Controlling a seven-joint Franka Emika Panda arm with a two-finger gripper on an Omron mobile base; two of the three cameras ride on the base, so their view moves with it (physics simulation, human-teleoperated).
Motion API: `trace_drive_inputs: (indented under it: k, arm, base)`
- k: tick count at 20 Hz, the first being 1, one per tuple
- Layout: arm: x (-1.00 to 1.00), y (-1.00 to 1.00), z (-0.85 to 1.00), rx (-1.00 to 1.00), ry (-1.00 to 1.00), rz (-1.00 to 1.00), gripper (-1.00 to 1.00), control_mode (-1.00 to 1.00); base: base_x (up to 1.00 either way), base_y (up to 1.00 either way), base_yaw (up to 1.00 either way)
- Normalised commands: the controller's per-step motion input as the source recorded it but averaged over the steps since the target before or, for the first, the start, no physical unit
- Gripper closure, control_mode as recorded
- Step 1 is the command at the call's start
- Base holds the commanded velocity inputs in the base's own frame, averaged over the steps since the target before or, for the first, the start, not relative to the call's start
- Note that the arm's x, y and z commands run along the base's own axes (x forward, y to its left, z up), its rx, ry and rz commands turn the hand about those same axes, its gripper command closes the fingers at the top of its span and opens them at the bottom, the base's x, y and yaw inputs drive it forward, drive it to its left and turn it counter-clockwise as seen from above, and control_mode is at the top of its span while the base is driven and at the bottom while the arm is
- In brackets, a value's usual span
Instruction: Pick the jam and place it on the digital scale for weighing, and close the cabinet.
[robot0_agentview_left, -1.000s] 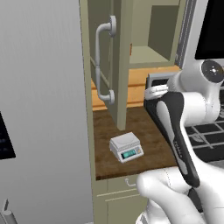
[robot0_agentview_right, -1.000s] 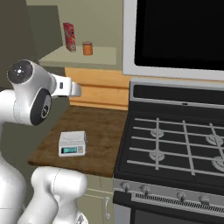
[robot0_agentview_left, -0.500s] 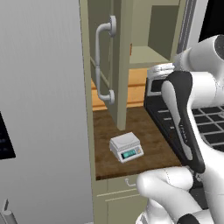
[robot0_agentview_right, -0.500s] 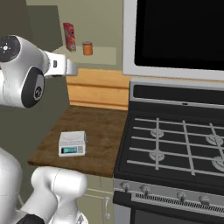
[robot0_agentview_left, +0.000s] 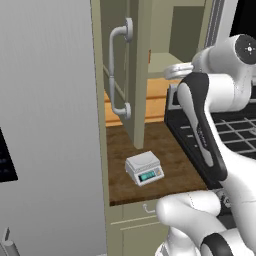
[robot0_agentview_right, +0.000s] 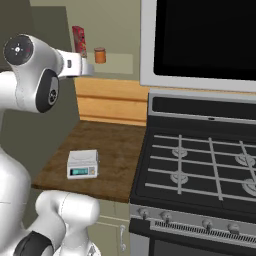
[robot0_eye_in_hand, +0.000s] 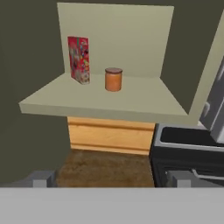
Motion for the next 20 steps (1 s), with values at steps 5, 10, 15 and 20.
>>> trace_drive_inputs:
  k: [5,10,15,20]
  arm:
    - [0.51,0.00,0.02,0.00,0.00,0.00,-1.00,-1.00]
    - [0.53,0.00,0.03,0.00,0.03,0.00,-1.00,-1.00]
    - [0.41,0.00,0.07,0.00,0.00,0.00,-1.00,-1.00]
    - [0.29,0.00,0.05,0.00,0.00,0.00,-1.00,-1.00]
  base:
    - [0.00,0.00,0.00]
    - [0.00,0.00,0.00]
    - [0.00,0.00,0.00]
    - [0.00,0.00,0.00]
